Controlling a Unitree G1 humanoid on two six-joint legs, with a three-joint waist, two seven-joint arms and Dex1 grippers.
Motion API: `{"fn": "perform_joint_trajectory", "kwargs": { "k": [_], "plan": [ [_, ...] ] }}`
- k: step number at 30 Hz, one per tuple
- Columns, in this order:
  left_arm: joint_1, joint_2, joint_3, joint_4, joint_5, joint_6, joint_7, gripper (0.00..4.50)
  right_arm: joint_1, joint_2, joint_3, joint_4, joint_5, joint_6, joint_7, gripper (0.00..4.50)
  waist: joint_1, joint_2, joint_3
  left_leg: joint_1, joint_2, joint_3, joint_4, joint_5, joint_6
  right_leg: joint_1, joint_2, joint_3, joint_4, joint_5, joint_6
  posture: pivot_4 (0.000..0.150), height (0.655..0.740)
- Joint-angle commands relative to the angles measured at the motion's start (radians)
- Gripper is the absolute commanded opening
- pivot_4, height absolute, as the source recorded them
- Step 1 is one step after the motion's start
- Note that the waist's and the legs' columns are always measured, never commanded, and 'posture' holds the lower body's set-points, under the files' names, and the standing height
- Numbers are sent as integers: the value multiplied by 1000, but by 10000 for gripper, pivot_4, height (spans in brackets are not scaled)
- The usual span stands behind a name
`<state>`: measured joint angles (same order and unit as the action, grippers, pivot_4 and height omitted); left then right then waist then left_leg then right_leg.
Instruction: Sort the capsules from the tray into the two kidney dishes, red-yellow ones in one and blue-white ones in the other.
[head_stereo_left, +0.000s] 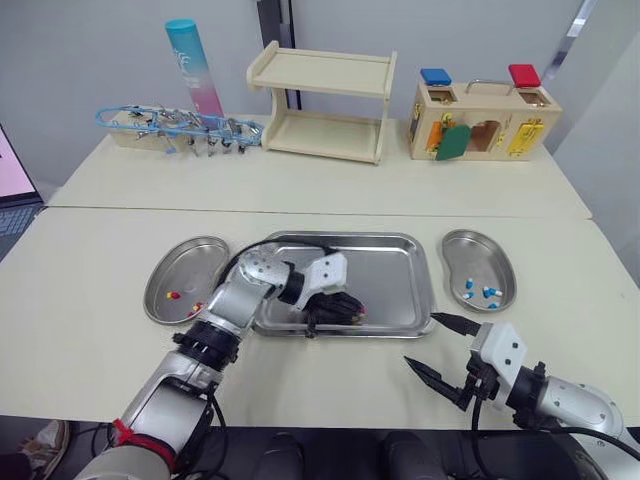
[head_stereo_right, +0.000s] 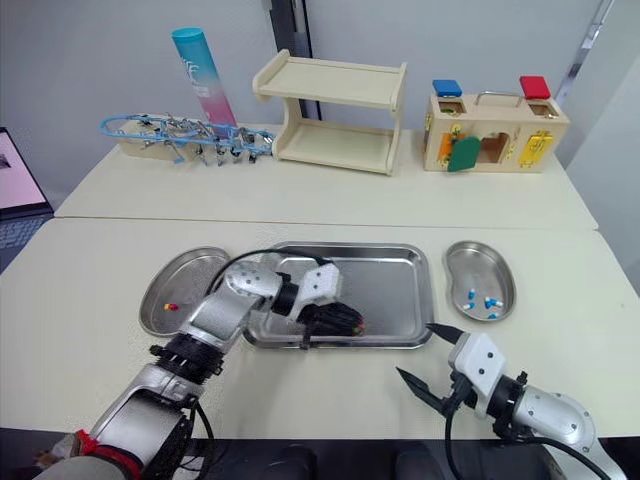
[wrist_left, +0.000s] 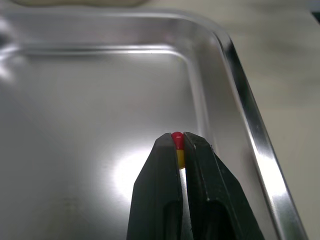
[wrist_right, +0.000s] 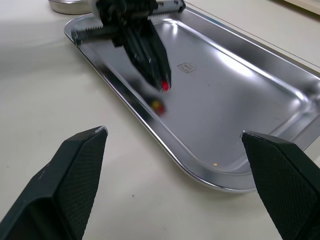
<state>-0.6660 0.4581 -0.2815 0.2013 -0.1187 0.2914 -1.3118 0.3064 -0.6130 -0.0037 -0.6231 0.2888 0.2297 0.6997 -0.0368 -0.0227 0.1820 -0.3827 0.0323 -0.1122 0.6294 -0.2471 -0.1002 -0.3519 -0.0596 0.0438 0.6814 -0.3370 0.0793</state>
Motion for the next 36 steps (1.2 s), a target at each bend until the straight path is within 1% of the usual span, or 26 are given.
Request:
{"fn": "perform_joint_trajectory", "kwargs": {
  "k": [1,5,8,10,15,20,23,26,29,32,36],
  "plan": [
    [23,65,130,-175,-123,163,33,300,-33,-2,20,-14,7,-13,21,45000,-1,0,0,0,0,0,0,0,0,0,0,0,0,0,0,1500,7400],
    [95,174,268,-299,-223,317,82,300,-99,-11,74,4,7,-17,67,45000,-5,1,0,0,0,0,0,0,0,0,0,0,0,0,0,1500,7400],
    [181,276,423,-359,-274,423,150,300,-190,-5,137,25,18,-13,121,45000,-11,0,0,0,0,0,0,0,0,0,0,0,0,0,0,1500,7400],
    [237,327,520,-386,-302,482,199,300,-252,9,176,48,26,-7,148,45000,-18,0,0,1,0,-1,0,0,0,0,0,0,0,0,0,1500,7400],
    [399,410,707,-439,-341,570,287,300,-366,49,245,117,31,-15,201,45000,-15,0,1,0,1,-1,-1,0,0,0,0,0,0,0,0,1500,7400],
    [521,406,819,-468,-358,629,391,300,-420,83,281,175,24,-32,232,45000,0,0,1,0,1,-1,0,0,0,0,0,-1,0,0,0,1500,7400],
    [595,404,821,-469,-307,593,465,300,-432,93,291,194,19,-40,243,45000,1,0,1,1,1,0,-1,0,0,-1,0,0,0,0,0,1500,7400],
    [579,370,833,-451,-316,605,550,300,-436,98,292,202,19,-43,245,45000,7,0,1,0,1,0,-1,0,0,-1,0,0,0,0,0,1500,7400],
    [555,341,829,-436,-337,613,594,300,-435,99,291,203,19,-45,244,45000,7,0,1,0,1,0,-1,0,0,-1,0,0,0,0,0,1500,7400],
    [542,340,820,-426,-360,625,601,7772,-429,98,288,201,18,-46,242,45000,4,0,1,0,1,0,-1,0,0,-1,0,0,0,0,0,1500,7400],
    [528,358,802,-393,-345,593,615,20633,-413,95,286,193,15,-48,236,45000,4,0,1,1,1,0,-1,0,0,-1,0,0,0,0,0,1500,7400]
  ]
}}
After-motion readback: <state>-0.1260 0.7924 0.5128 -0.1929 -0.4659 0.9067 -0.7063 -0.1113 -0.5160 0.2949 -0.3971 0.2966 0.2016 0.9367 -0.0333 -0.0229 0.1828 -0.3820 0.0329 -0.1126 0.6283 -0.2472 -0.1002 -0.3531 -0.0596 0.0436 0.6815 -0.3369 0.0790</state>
